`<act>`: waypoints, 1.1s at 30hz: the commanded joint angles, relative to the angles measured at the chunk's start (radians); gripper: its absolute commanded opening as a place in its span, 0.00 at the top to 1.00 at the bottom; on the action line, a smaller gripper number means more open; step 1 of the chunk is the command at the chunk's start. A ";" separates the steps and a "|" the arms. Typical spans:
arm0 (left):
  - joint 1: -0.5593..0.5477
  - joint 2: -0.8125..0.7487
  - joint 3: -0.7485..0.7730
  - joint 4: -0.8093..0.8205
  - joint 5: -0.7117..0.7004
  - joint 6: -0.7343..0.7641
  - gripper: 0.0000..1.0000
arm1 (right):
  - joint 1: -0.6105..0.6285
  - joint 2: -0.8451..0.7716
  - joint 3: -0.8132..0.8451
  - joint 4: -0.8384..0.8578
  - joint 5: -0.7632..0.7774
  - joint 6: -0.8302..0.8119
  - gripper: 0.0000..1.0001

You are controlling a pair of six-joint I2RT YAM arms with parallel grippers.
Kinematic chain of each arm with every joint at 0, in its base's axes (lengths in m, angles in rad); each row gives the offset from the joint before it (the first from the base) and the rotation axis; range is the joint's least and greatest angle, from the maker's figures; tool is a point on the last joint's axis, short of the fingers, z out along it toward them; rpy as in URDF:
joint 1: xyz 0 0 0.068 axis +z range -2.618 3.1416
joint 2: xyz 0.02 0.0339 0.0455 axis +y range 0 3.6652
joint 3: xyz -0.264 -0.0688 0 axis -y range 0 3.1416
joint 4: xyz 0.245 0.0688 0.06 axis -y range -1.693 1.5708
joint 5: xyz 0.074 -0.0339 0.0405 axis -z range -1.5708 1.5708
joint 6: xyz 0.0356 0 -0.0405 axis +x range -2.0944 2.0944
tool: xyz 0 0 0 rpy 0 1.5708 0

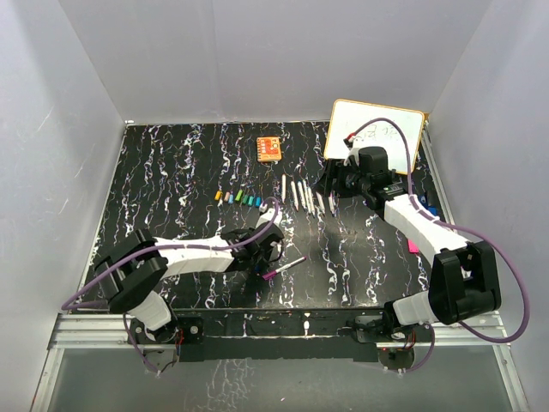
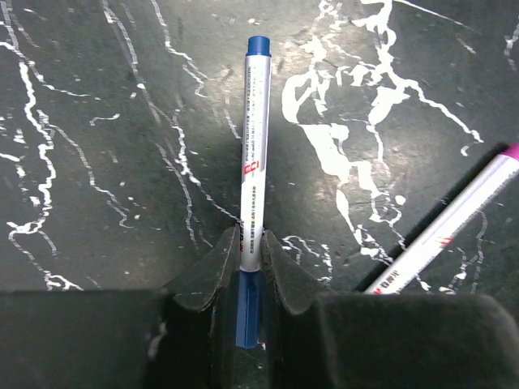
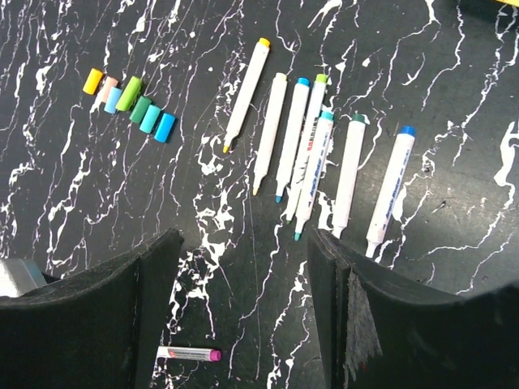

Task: Open the pen caps

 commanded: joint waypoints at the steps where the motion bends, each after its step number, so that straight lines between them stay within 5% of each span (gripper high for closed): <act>1: 0.038 0.002 0.025 -0.117 -0.048 0.053 1.00 | -0.005 0.006 -0.010 0.091 -0.056 0.025 0.38; 11: 0.149 -0.140 0.171 -0.007 0.062 0.104 1.00 | -0.001 0.014 -0.056 0.216 -0.214 0.128 0.40; 33: 0.177 -0.038 0.248 0.305 0.306 -0.037 1.00 | 0.049 0.046 -0.155 0.485 -0.320 0.312 0.44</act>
